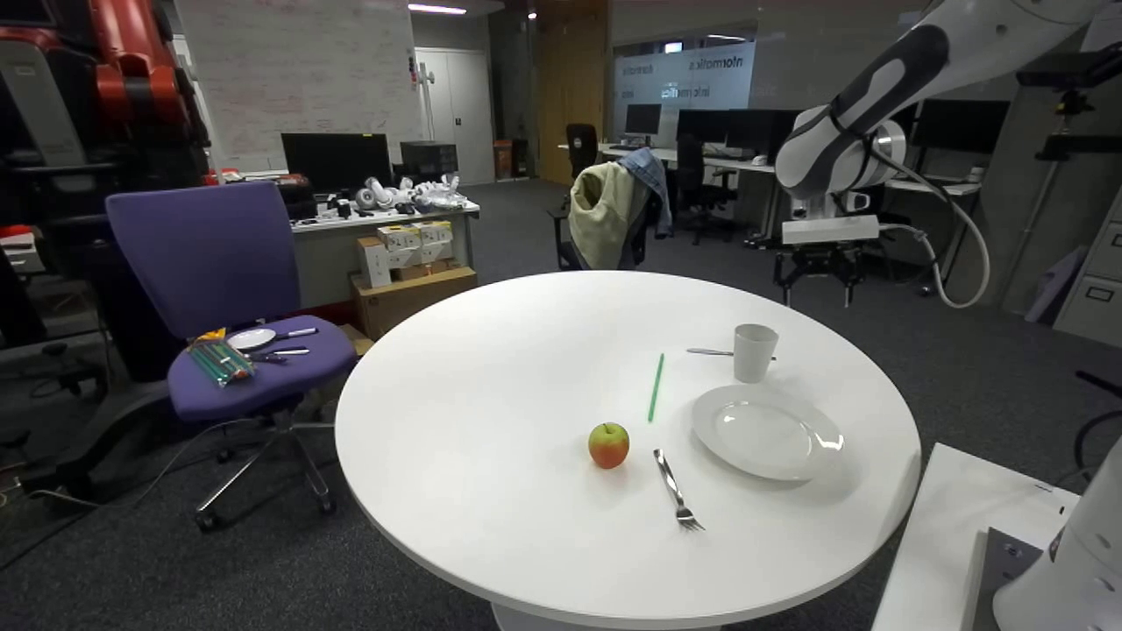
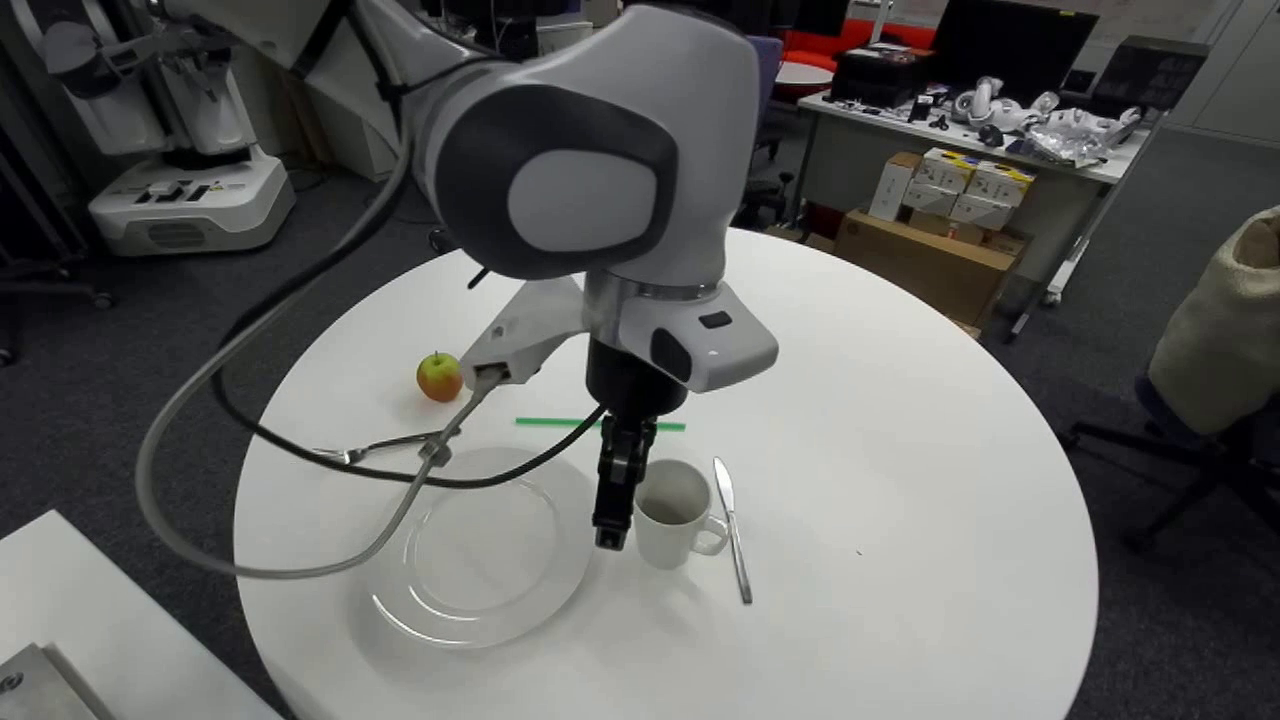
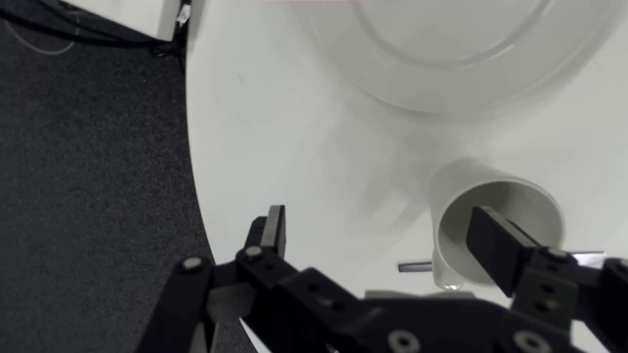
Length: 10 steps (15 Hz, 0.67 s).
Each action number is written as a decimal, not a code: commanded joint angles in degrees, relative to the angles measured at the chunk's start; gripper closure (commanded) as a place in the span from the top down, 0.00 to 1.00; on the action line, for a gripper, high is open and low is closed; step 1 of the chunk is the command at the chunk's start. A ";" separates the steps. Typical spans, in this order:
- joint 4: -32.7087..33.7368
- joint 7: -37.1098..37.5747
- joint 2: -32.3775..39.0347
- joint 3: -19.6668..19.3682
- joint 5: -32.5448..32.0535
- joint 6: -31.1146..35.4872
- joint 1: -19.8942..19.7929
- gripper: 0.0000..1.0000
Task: Move the mug backwards.
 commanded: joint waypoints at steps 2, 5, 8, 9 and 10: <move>-12.25 -6.82 -8.75 -0.30 -11.52 5.18 -0.58 1.00; -17.35 -10.09 -10.37 -0.24 -19.70 8.73 -1.69 1.00; -15.20 -7.91 -7.44 0.62 -18.05 7.22 -1.69 1.00; -15.58 -8.25 -7.61 0.64 -18.24 7.32 -1.74 1.00; -15.60 -8.49 -7.66 0.65 -18.28 7.33 -1.75 1.00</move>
